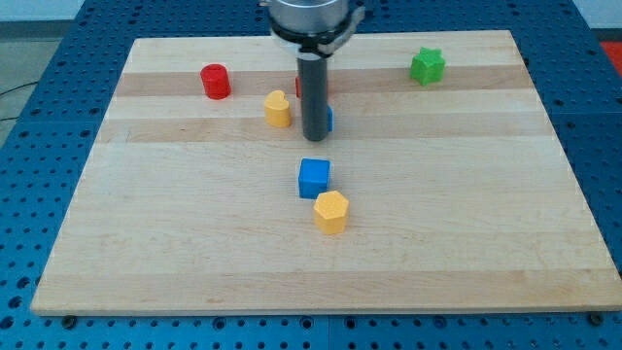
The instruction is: Move the blue triangle away from the yellow heart
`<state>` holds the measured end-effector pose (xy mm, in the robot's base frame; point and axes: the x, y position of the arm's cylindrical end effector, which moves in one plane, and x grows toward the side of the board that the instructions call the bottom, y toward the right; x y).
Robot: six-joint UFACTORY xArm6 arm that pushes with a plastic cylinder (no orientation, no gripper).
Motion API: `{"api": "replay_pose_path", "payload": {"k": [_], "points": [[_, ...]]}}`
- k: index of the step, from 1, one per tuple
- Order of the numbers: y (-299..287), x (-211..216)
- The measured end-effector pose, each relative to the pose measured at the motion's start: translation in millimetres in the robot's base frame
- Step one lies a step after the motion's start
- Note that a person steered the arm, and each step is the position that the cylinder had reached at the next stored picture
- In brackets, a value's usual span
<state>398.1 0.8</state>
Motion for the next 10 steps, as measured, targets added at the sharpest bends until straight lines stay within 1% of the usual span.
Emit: {"api": "replay_pose_path", "payload": {"k": [1, 2, 4, 6, 8, 9, 10], "points": [[23.4, 0.0], [23.8, 10.9], [-80.5, -18.8], [-131.1, -38.8], [-126.7, -51.7], [-99.4, -51.7], [-78.6, -41.4]]}}
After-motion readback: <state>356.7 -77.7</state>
